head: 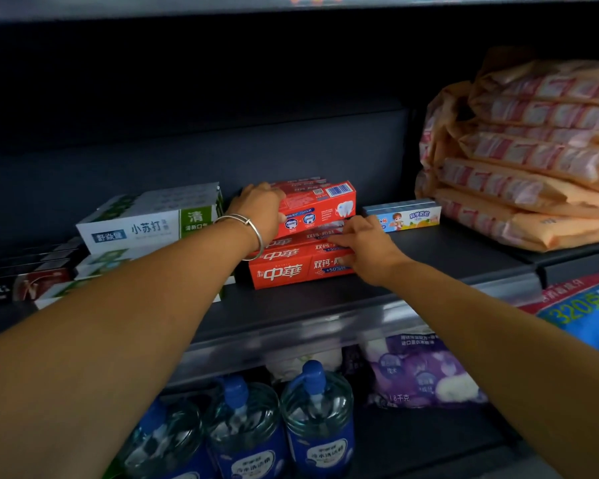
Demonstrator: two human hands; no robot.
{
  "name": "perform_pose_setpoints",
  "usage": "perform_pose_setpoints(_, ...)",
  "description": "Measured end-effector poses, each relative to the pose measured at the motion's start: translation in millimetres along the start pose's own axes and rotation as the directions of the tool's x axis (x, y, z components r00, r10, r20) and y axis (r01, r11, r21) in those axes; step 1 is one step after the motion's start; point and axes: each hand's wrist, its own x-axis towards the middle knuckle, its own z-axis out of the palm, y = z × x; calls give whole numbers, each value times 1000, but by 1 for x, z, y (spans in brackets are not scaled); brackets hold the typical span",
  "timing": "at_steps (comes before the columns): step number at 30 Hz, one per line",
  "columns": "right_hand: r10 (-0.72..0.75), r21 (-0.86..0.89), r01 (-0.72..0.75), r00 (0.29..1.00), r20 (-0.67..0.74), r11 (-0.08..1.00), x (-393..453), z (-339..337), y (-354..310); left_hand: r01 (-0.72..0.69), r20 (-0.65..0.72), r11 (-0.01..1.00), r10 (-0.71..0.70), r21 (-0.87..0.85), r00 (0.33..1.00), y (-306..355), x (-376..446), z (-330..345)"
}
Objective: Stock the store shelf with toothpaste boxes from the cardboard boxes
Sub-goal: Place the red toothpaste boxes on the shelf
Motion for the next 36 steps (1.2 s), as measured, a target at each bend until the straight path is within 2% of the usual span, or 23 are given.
perform_pose_setpoints(4, -8, -130, 9, 1000, 12, 991, 2, -2, -1, 1, 2, 1000, -1, -11, 1000, 0, 3, 1)
perform_pose_setpoints(14, -91, -185, 85, 996, -20, 979, 6, 2, 1, -7, 9, 1000, 7, -1, 1000, 3, 6, 3)
perform_pose_setpoints(28, -36, -245, 22, 998, -56, 969, 10, 6, -5, -9, -15, 1000, 9, 4, 1000, 5, 6, 7)
perform_pose_setpoints(31, 31, -96, -49, 984, -173, 994, 10, 7, -4, -6, -28, 1000, 6, 8, 1000, 6, 5, 8)
perform_pose_setpoints(33, 153, 120, -125, 954, -257, 985, 13, 3, -3, 1, -34, 1000, 0, 10, 999, 7, 4, 7)
perform_pose_setpoints(36, 381, 468, -234, 890, -250, 853, 18, -7, -4, -4, -38, 1000, 5, 28, 999, 9, 0, 6)
